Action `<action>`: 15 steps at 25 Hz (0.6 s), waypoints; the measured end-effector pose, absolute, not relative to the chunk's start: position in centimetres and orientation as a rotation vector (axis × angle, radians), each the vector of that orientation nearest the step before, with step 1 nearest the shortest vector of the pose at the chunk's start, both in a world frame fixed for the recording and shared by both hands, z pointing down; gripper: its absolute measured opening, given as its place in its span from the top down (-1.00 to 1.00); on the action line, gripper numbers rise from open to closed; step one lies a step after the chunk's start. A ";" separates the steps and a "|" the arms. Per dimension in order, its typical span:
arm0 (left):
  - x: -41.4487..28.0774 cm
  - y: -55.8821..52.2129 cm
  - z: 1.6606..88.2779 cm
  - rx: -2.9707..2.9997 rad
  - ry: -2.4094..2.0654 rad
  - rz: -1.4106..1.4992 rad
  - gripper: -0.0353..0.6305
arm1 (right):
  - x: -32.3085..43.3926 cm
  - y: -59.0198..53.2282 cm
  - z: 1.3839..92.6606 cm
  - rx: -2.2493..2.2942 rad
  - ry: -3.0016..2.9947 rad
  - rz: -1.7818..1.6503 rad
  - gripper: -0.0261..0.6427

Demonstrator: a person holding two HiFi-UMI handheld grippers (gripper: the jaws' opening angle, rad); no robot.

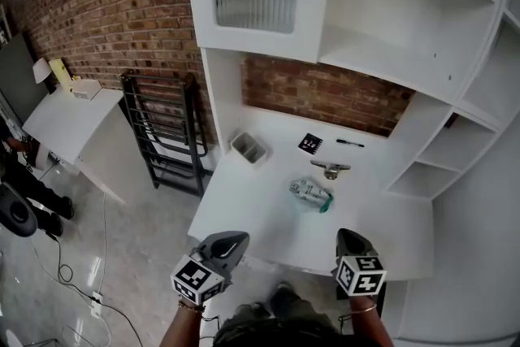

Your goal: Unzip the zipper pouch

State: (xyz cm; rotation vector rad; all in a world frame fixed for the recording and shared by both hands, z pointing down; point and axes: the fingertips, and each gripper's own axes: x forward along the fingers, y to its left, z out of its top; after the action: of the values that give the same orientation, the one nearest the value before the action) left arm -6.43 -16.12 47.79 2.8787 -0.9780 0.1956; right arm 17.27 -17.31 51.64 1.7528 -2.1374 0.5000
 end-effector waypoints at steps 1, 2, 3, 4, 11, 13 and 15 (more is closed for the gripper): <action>-6.5 -16.0 47.8 2.878 -0.978 0.197 0.88 | 17.2 -17.2 51.5 1.753 -2.139 0.494 0.92; -6.6 -15.9 47.8 2.879 -0.979 0.199 0.88 | 17.1 -17.2 51.4 1.753 -2.143 0.484 0.92; -6.6 -15.9 47.8 2.883 -0.980 0.202 0.88 | 17.0 -17.1 51.2 1.752 -2.147 0.472 0.92; -6.5 -15.9 47.8 2.887 -0.979 0.206 0.88 | 16.9 -17.0 51.1 1.749 -2.152 0.462 0.92; -6.0 -16.0 47.3 2.904 -0.953 0.203 0.88 | 16.3 -16.6 51.0 1.735 -2.157 0.450 0.92; -5.9 -16.0 47.4 2.907 -0.946 0.208 0.88 | 16.4 -16.5 51.0 1.737 -2.154 0.444 0.92; -5.7 -16.1 47.6 2.907 -0.942 0.208 0.88 | 16.5 -16.5 51.0 1.742 -2.153 0.440 0.92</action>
State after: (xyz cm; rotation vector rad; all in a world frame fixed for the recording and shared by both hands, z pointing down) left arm -5.73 -16.10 47.56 2.9065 -0.9424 0.2083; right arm 16.48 -16.50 51.01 1.7415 -2.1532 0.4396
